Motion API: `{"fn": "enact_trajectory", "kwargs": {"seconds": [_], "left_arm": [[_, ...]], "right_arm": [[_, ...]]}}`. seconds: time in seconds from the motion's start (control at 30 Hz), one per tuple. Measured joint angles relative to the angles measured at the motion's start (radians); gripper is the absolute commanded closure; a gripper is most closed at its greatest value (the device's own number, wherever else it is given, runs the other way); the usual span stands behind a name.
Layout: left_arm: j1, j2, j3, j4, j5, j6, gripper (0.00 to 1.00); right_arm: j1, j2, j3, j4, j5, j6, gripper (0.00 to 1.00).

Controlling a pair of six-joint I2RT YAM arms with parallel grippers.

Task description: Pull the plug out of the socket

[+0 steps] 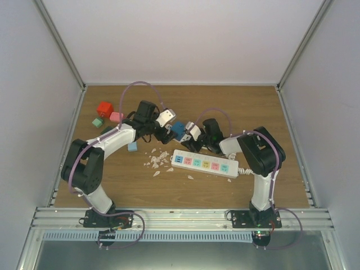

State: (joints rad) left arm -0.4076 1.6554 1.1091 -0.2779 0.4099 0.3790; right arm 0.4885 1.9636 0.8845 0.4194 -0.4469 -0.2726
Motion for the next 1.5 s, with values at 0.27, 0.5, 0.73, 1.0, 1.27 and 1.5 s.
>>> {"fn": "enact_trajectory", "kwargs": {"seconds": [0.27, 0.5, 0.73, 1.0, 1.27, 1.5], "left_arm": [[-0.086, 0.076, -0.004, 0.134, -0.100, -0.067, 0.07], [-0.103, 0.173, 0.010, 0.163, -0.170, -0.108, 0.27], [-0.105, 0.186, 0.019, 0.160, -0.158, -0.163, 0.54], [-0.103, 0.151, -0.014, 0.174, -0.149, -0.172, 0.68], [-0.137, 0.088, -0.121, 0.290, -0.262, -0.090, 0.76], [-0.122, 0.086, -0.114, 0.285, -0.232, -0.101, 0.81]], "right_arm": [[-0.001, 0.000, -0.015, 0.013, -0.004, 0.008, 0.54], [-0.001, 0.000, -0.022, 0.026, -0.004, 0.008, 0.64], [-0.006, 0.000, -0.026, 0.035, -0.001, 0.021, 0.85], [-0.005, 0.000, -0.026, 0.042, -0.024, 0.026, 0.93], [0.003, 0.014, -0.006, 0.048, -0.041, 0.031, 0.96], [0.003, 0.015, -0.002, 0.048, -0.040, 0.035, 0.97]]}}
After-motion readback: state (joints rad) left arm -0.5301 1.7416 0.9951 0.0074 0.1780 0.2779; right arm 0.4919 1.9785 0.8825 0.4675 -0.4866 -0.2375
